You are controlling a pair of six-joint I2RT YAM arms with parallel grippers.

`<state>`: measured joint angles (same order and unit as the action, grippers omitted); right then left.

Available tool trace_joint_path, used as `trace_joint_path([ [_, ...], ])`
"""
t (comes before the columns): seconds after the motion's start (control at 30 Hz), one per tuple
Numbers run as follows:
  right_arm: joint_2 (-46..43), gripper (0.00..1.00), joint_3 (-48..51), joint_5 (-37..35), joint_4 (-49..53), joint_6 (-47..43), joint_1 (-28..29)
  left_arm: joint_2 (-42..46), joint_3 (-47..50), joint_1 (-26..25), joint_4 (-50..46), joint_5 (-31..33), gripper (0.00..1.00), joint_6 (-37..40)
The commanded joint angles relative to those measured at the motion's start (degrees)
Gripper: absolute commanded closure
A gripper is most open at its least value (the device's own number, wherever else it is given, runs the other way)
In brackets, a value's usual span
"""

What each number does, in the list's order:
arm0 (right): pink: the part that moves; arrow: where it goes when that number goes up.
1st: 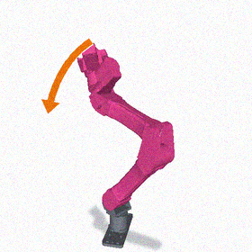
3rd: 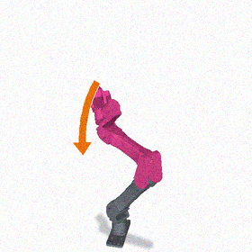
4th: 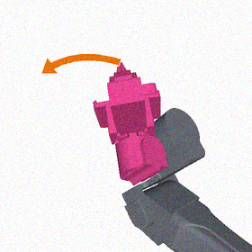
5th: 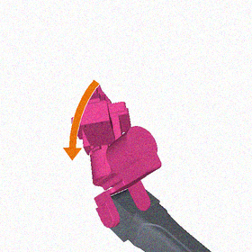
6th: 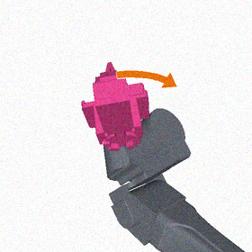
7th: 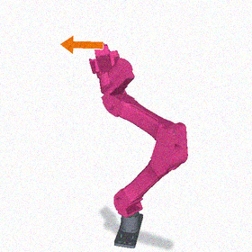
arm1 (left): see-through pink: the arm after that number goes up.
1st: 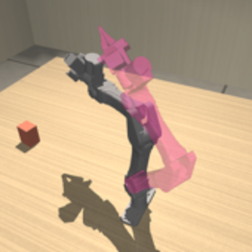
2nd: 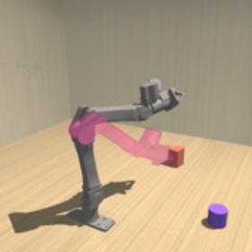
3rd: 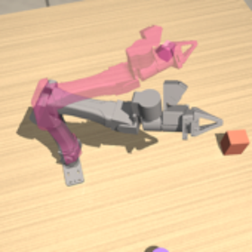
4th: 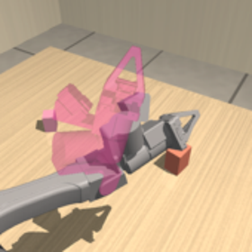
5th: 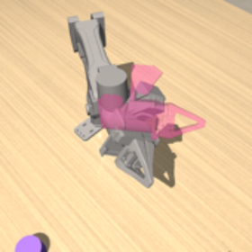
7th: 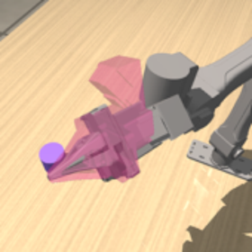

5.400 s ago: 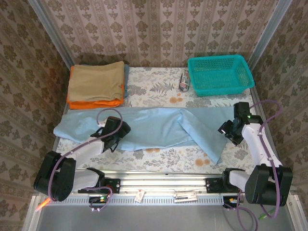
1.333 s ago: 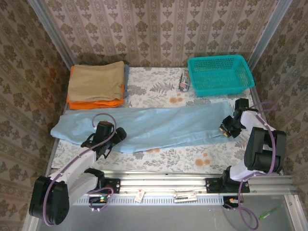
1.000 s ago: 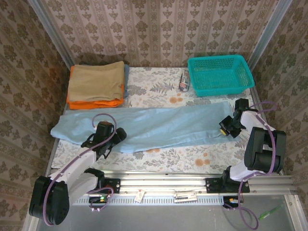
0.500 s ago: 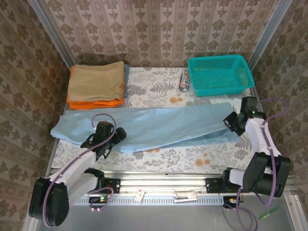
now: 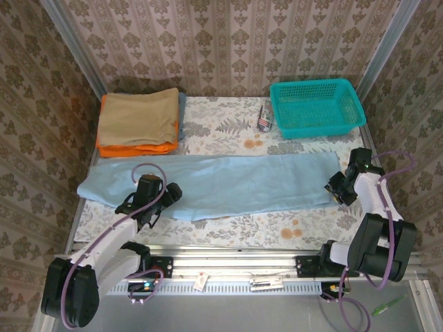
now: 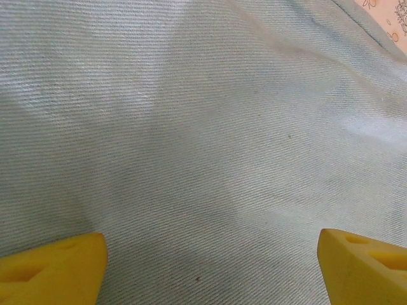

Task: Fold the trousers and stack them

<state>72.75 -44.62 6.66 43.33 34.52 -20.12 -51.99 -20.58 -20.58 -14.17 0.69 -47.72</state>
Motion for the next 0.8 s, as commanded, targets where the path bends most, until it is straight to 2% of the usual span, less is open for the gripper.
trace_joint_path([
  [0.0,-1.6,0.63,-1.9,0.5,1.8,1.0,-0.1,1.2,-1.0,0.2,-2.7,-0.9,0.14,0.5],
  [0.1,-5.5,0.61,-4.3,-0.1,2.4,3.0,4.6,2.0,-3.0,0.2,-5.6,0.5,0.13,1.9],
  [0.23,-3.9,0.64,-8.1,-3.7,-1.3,7.3,21.7,0.6,-6.3,0.6,-6.4,0.5,0.12,3.6],
  [0.37,9.8,0.85,-14.3,-4.9,-6.1,8.2,36.6,-4.8,-8.7,1.4,-3.3,-1.7,0.11,4.7],
  [0.47,22.4,0.99,-22.4,-5.7,-4.7,6.0,44.0,-8.1,-9.2,2.5,0.4,-4.0,0.11,4.8],
  [0.53,28.8,1.0,-26.3,-6.8,-2.6,5.1,47.3,-10.2,-9.1,3.2,2.6,-5.1,0.11,4.8],
  [0.6,31.7,1.0,-25.5,-5.8,-2.9,4.7,48.6,-12.2,-8.8,3.9,4.5,-6.6,0.11,4.6],
  [0.77,27.6,1.0,-15.5,-4.4,-6.1,4.3,45.2,-14.9,-3.3,4.0,10.2,-9.5,0.13,2.0],
])
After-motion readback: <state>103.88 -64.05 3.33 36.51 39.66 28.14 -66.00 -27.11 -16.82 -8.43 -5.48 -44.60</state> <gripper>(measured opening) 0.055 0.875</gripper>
